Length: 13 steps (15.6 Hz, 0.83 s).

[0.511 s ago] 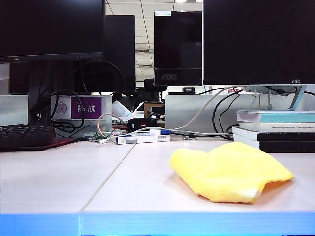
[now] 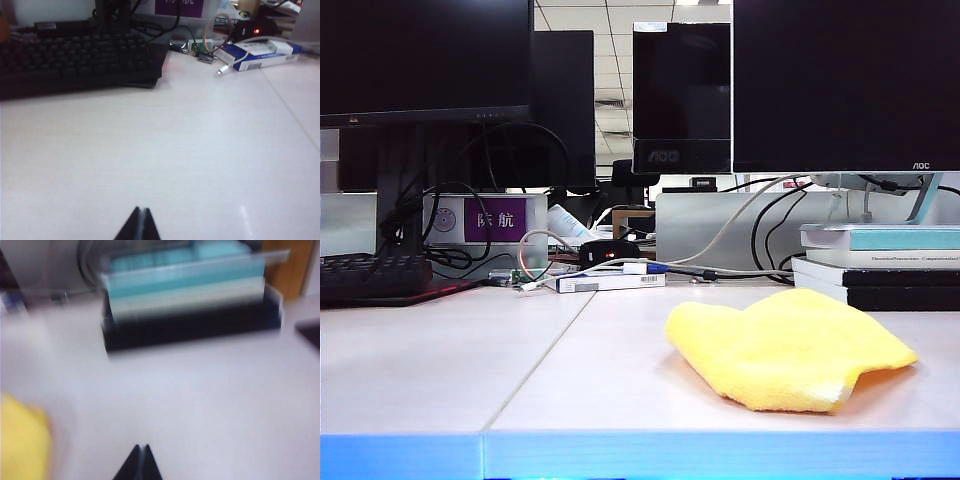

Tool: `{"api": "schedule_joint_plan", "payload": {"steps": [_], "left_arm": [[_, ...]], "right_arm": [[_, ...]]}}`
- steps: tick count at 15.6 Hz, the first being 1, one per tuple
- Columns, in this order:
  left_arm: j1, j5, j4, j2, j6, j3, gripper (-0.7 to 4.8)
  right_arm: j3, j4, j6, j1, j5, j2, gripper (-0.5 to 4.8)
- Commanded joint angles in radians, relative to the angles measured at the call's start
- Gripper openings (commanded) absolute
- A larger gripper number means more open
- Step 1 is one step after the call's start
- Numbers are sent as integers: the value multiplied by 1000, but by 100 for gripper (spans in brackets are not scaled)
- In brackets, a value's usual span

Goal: Wipe the table from back to front using the rag.

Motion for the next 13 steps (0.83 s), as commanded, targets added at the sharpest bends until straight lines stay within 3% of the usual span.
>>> {"api": "schedule_joint_plan", "payload": {"steps": [1, 4, 6, 9, 13], "left_arm": [[2, -7, 40, 14, -55, 110, -3], [2, -6, 74, 192, -42, 338, -3], [2, 67, 63, 397, -5, 547, -3], [-9, 212, -116, 679, 66, 922, -3], [-116, 248, -264, 858, 78, 1185, -3]], "right_arm": [[154, -26, 11, 0, 43, -2, -1], [340, -144, 10, 0, 57, 32, -1], [443, -176, 10, 0, 53, 100, -1], [646, -331, 9, 5, 50, 245, -1], [759, -337, 1, 5, -28, 365, -1]]}}
